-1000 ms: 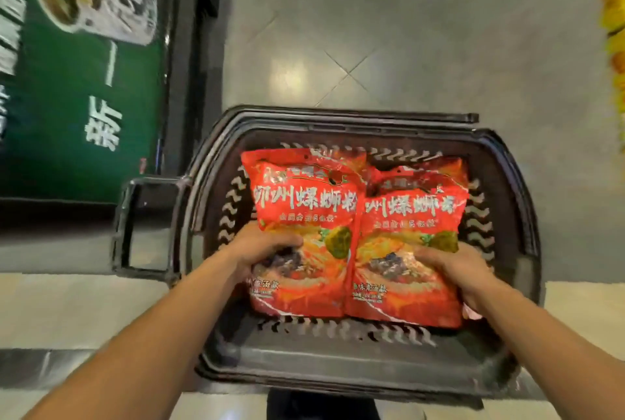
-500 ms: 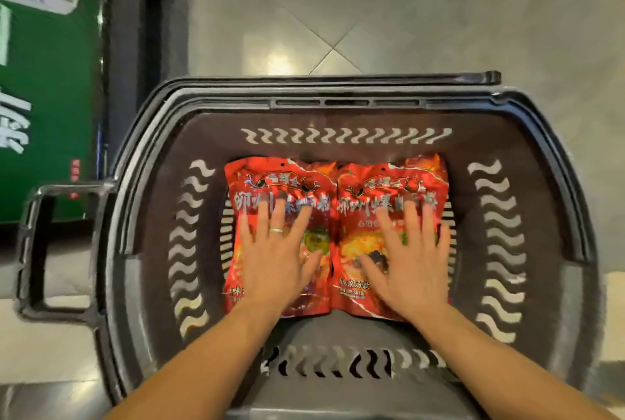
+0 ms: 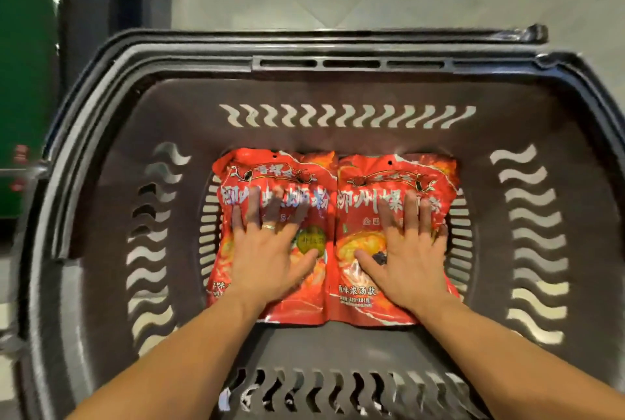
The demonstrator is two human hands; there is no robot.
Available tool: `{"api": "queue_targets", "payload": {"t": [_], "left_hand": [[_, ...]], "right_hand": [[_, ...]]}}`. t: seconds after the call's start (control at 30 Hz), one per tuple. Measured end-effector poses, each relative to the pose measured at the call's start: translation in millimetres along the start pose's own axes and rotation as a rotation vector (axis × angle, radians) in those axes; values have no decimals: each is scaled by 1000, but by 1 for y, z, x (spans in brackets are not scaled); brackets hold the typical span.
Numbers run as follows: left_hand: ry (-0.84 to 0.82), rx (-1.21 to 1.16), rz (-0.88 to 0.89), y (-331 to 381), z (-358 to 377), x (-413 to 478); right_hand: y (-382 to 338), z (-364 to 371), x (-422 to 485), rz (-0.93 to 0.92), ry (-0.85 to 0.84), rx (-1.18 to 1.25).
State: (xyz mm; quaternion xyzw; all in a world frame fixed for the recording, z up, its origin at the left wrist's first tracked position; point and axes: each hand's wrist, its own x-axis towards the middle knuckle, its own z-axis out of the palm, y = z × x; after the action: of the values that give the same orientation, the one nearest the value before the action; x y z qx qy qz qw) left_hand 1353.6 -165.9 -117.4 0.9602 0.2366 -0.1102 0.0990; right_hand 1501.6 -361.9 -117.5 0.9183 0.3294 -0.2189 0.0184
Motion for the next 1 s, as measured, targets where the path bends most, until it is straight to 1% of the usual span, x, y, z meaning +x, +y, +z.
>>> {"api": "queue_targets", "payload": {"t": [0.07,0.13,0.27,0.4,0.5,0.57,0.63,0.73,0.83,1.0], "left_hand": [[39,7,2,7,-9,0],[67,30,15,12,-12,-1],[13,52,-1,9,6,2],[-31,48,-3,9,13,4],[-173,36,-50,13,-11,8],[-256,3,-78,18,-37,10],[-254,4,-91,24,-69,8],[-146,-30,-112,32,-128,4],[22,-41,-75,37,-198,2],[141,1,-50,39,-355,6]], "right_hand": [[-9,-11,-7,1,33,-26],[-13,-15,-13,-44,65,-57],[-8,-1,-9,-100,64,-102],[-6,6,-1,-101,-6,-76],[-9,-15,-1,-60,-140,-98],[-20,-46,-4,-3,-258,-128],[-35,-84,-10,51,-285,-94],[-49,-143,-21,38,-194,-62],[-53,-212,-36,-17,-55,-77],[-68,-362,-55,-61,52,-96]]}}
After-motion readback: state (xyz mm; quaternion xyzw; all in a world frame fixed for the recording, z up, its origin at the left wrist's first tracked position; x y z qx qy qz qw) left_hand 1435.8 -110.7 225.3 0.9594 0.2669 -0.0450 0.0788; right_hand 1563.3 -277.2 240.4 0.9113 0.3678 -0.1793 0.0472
